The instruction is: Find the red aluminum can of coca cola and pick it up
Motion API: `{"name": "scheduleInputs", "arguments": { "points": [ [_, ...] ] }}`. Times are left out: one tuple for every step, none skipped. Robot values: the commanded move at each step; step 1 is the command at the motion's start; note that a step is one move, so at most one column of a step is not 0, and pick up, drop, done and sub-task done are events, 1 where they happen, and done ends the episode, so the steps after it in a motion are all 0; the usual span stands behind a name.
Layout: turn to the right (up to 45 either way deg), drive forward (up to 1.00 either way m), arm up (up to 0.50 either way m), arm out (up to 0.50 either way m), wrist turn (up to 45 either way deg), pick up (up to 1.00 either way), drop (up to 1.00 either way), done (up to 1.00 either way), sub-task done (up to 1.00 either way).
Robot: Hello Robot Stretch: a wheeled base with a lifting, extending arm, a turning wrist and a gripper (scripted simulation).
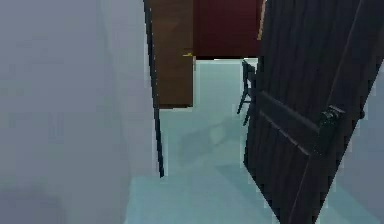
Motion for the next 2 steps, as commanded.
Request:
{"name": "scheduleInputs", "arguments": {
  "points": [
    [3.0, 0.00, 0.00, 0.00, 0.0, 0.00, 0.00, 0.00, 0.00],
    [0.0, 1.00, 0.00, 0.00, 0.0, 0.00, 0.00, 0.00, 0.00]
  ]
}}
